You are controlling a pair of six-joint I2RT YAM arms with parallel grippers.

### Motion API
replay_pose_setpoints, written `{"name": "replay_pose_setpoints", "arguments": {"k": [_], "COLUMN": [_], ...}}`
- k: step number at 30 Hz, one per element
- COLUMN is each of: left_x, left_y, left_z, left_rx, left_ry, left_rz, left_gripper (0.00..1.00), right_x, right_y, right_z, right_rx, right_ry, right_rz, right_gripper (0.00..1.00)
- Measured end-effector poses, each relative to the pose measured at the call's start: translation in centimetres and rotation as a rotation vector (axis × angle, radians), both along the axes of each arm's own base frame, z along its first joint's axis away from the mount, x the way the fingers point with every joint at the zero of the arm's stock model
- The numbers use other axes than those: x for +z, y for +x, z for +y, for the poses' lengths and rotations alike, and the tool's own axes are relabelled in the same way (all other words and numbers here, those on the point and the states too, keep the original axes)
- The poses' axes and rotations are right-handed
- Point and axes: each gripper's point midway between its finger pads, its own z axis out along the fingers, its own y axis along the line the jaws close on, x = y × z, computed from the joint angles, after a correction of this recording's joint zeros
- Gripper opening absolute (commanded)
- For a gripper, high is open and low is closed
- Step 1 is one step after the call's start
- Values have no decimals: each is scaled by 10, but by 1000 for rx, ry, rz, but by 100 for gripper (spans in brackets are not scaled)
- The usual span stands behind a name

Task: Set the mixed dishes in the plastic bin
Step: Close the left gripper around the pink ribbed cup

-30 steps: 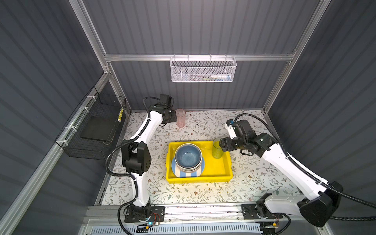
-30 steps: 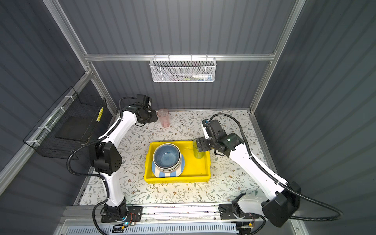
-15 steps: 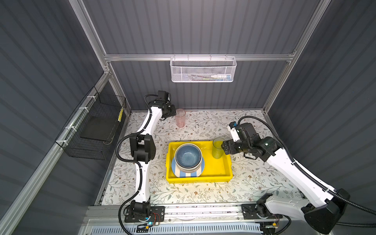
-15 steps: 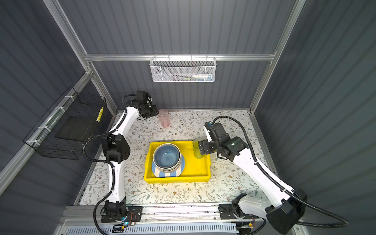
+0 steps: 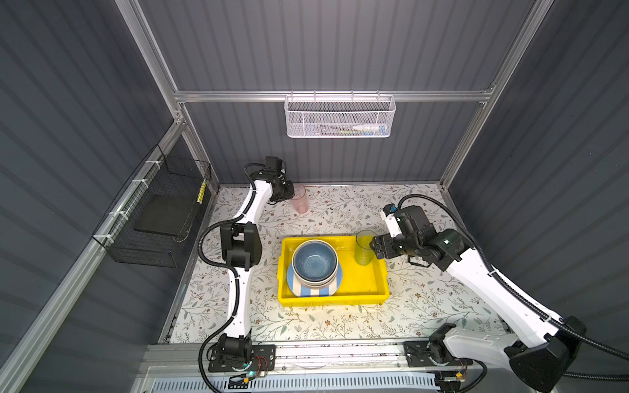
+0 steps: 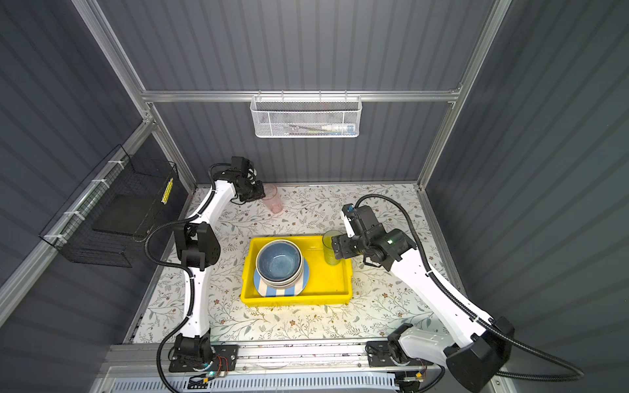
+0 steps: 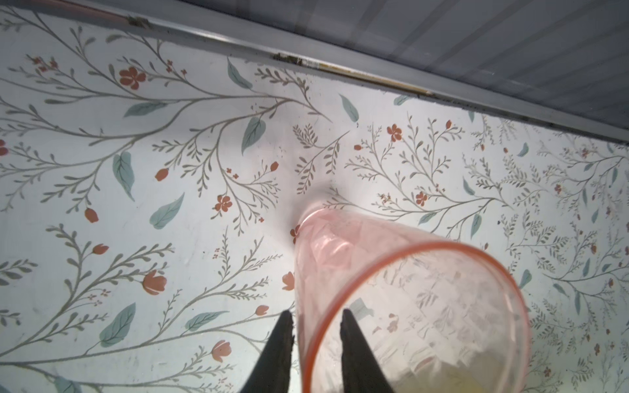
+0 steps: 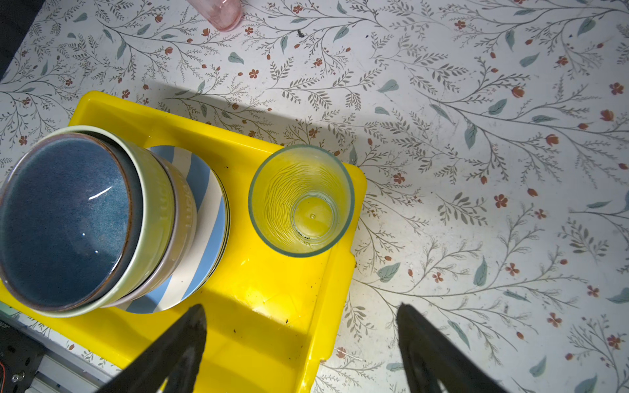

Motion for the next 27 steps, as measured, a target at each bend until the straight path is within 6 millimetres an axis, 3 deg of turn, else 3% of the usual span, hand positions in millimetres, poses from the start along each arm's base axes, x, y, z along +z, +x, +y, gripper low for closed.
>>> {"name": "replay_pose_setpoints", "arguments": {"k": [8,16,22,27], "left_x": [-15,-8,24,65], "left_y": [-12,-24,-34,-58], "left_z": [6,11,13,16], "left_rx": [-20,-25,-24,-29], "left_ry": [43,72,65,46], "left_rz": [45,56,17,-23], "left_gripper": [12,3,0,0], "right_x": [-2,-2,-2,7], "right_y": [1,0,0,2], "right_z": [1,2,4,8], "right_rx": [3,0,-1,-6], "right_ry": [0,9,23,51], "right_rz": [6,11,18,6], "right_gripper": [87,86,83,81]}}
